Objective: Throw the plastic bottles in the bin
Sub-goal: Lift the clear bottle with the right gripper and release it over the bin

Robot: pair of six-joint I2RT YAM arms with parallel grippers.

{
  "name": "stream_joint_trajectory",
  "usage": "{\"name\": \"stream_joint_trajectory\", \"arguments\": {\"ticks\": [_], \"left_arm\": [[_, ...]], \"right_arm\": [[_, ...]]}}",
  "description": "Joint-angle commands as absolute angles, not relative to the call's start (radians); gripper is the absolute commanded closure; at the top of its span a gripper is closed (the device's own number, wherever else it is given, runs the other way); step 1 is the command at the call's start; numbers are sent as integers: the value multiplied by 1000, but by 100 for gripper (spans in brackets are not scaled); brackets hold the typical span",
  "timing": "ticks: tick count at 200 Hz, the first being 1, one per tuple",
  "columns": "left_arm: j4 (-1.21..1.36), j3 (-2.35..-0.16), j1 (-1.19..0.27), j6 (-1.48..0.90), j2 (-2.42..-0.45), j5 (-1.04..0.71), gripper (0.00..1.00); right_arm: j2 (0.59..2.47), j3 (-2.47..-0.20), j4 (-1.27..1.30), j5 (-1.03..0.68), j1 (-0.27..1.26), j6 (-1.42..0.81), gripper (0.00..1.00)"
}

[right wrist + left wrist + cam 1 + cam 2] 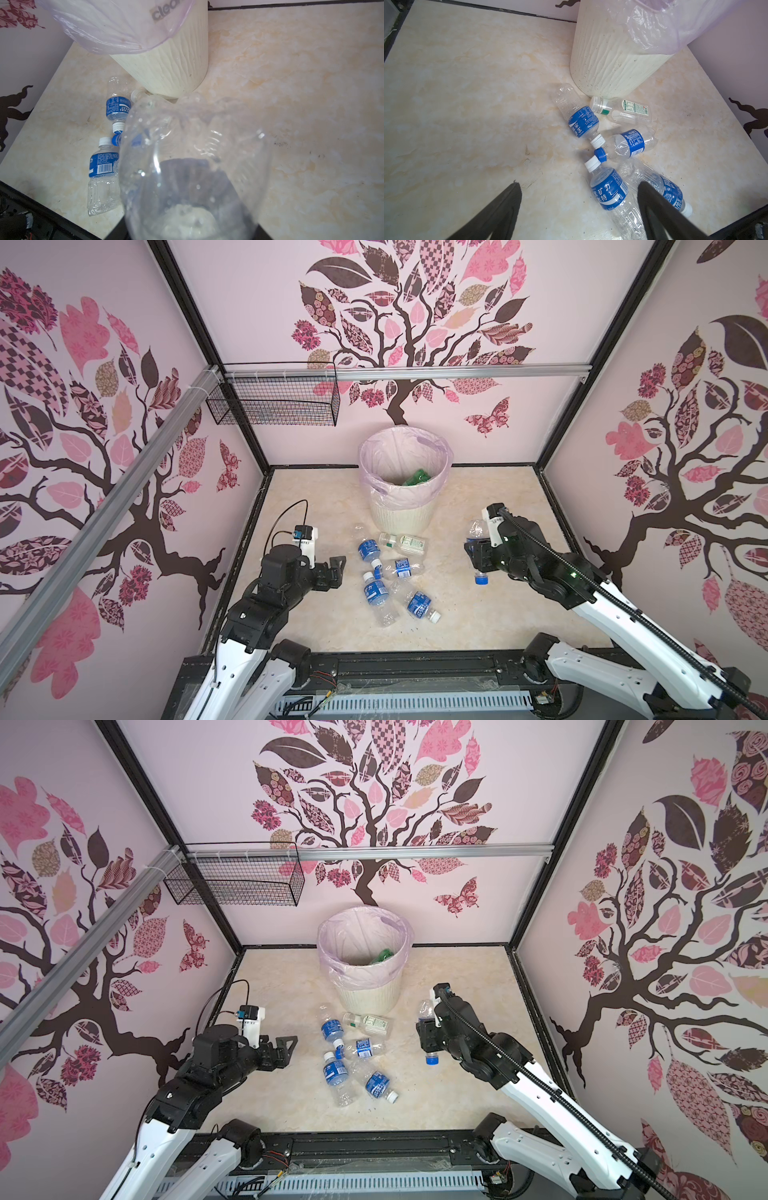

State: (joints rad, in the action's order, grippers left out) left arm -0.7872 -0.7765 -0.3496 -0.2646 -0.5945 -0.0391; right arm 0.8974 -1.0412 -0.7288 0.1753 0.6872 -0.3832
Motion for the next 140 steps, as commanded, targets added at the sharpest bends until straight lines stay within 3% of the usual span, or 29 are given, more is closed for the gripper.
{"name": "stream_joint_trajectory", "arguments": {"ticks": [1, 82, 112, 140], "left_arm": [[-780, -749, -357, -268, -594, -45, 9], [-781, -750, -373, -268, -584, -41, 9], [-780, -748, -380, -270, -578, -43, 9], [-779, -749, -383, -273, -566, -31, 9]], "right_arm": [[853, -1114, -771, 178, 690, -364, 48], [713, -1184, -451, 100, 690, -318, 48], [875, -1288, -343, 141, 690, -259, 48], [1177, -1439, -192, 139, 688, -221, 47]]}}
